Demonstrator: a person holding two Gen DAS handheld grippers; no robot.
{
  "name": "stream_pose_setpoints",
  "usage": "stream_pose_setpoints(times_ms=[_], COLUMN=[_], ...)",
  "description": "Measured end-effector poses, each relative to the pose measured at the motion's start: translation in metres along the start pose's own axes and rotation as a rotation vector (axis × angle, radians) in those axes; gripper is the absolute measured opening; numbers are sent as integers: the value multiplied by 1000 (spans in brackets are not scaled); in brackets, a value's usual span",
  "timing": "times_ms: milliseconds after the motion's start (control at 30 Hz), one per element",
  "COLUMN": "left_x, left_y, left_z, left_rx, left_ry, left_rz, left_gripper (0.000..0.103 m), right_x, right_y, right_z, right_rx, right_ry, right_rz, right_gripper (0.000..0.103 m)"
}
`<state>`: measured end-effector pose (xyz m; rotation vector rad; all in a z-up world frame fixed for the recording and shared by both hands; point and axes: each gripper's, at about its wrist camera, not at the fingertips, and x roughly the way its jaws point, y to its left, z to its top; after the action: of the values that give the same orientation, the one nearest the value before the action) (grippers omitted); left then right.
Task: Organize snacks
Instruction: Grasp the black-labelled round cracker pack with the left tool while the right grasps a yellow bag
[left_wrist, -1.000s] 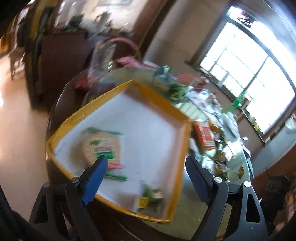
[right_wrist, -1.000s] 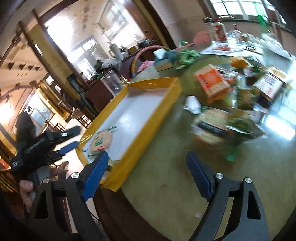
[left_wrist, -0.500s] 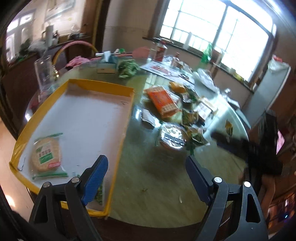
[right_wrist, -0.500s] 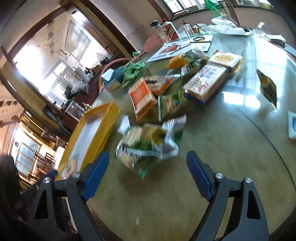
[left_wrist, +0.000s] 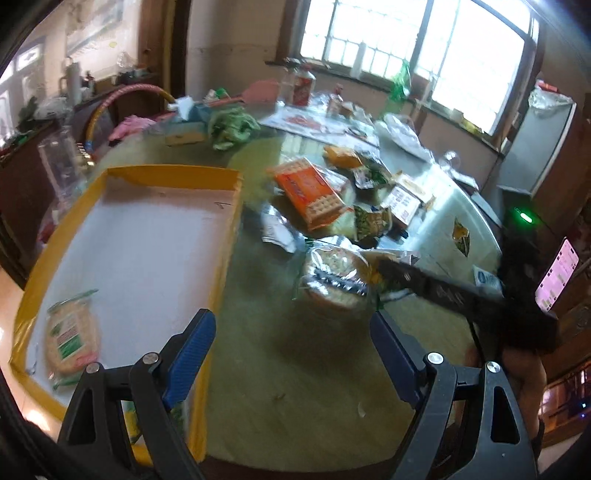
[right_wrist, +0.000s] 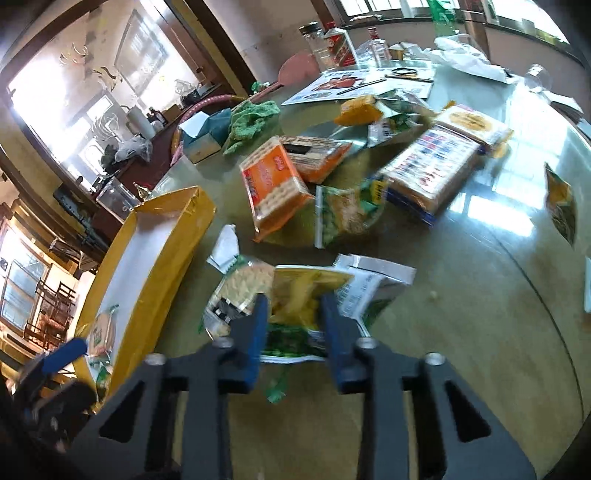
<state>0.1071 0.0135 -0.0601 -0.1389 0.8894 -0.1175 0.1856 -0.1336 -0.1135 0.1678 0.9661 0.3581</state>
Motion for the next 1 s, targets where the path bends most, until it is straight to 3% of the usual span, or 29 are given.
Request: stream_pose_setpoints(times_ms=[33,100,300,400,467,667,700,767,800,833,1000], left_x=[7,27,93,111,107,90,90,93,97,100,96], left_y=[-4,-13,-36,-47,-52,-73,-76,-74,-74,-73,-68], left_z=[4,14,28,21,16,-5,-5,-2,0,1,-10], left_rx=[13,53,151,195,223,294,315,317,313,315,294], left_ry=[8,43,166,207,199,264,257,250,243,248,239], left_rz=[-9,-29,-47,-14,8,-25,-21,-15,-21,-23,-59], left_gripper=[86,86,86,86,86,86,86,87,88,90,90], right_x=[-4,-14,-42,-49,-52,-58,-58,-57,-57,-56,-47], right_y=[-4,-11,-29,-35,-41,-59,-59,-60,-60,-59,-56], right_z=[-3,-10,-29,-37,-41,-47,-48,-47,-47,-47,-48], right_rx=[6,26,52,47,57,92,92,110,109,104,85], right_ry=[-2,-14,-76,-75,-68,-84,-82,-82,-83,-87,-69], right_rz=[21,63,109,80,77,78,74,66,62,56,62], right_gripper=[19,17,15,14,14,14,17,37,55,67,68])
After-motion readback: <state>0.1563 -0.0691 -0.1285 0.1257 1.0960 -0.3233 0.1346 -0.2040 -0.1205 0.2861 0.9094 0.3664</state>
